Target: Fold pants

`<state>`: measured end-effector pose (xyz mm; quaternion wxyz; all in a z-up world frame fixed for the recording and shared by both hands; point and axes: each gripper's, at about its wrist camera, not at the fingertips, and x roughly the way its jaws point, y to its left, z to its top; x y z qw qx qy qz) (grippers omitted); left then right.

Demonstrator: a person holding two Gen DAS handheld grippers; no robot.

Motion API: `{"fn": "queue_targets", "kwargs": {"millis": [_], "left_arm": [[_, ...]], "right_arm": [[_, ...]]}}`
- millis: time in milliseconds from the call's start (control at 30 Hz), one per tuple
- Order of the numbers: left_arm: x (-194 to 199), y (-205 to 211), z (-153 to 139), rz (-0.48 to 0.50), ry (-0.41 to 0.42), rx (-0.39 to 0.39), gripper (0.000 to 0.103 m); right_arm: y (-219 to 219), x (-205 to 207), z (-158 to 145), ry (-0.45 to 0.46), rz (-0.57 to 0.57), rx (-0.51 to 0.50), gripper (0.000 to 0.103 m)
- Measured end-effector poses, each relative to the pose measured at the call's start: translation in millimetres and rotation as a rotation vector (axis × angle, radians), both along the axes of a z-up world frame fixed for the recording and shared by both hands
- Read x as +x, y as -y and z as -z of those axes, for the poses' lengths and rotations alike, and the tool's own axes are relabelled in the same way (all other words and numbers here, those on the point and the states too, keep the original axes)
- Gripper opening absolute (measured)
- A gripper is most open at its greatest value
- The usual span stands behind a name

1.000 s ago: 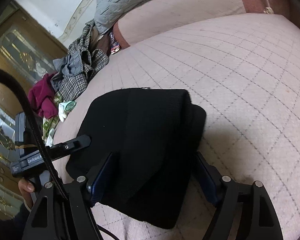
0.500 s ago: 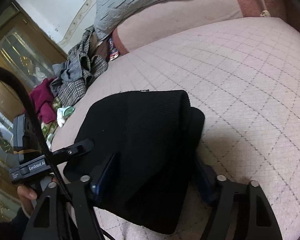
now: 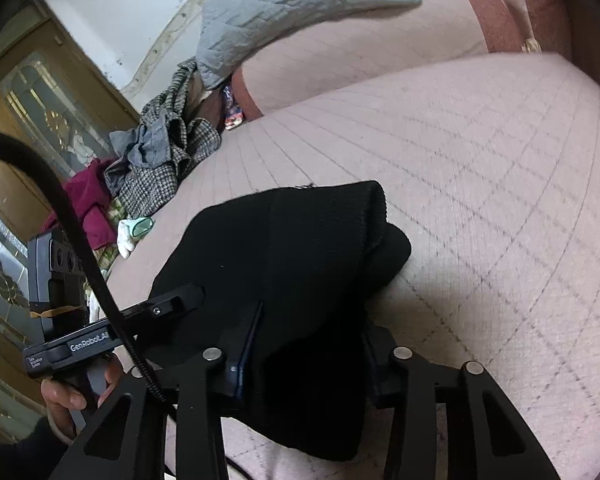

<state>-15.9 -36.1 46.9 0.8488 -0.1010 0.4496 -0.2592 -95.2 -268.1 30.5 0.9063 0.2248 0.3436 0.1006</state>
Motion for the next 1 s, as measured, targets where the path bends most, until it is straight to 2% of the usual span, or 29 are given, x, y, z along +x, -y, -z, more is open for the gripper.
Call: {"fn": "queue_targets", "kwargs": {"millis": [200, 367, 700, 1000], "left_arm": [[7, -8, -30, -0.013, 0.051, -0.036, 0.047], [22, -12, -42, -0.031, 0.084, -0.017, 0.046], [69, -20, -34, -0.086, 0.080, 0.003, 0.046], [100, -15, -9, -0.098, 0.045, 0.029, 0.046]], "right_arm": [[-2, 7, -34, 0.067, -0.025, -0.011, 0.038], [0, 26, -44, 0.091, -0.028, 0.002, 0.038], [-1, 79, -45, 0.088, -0.030, 0.001, 0.038], [10, 120, -23, 0.035, -0.014, 0.004, 0.038]]}}
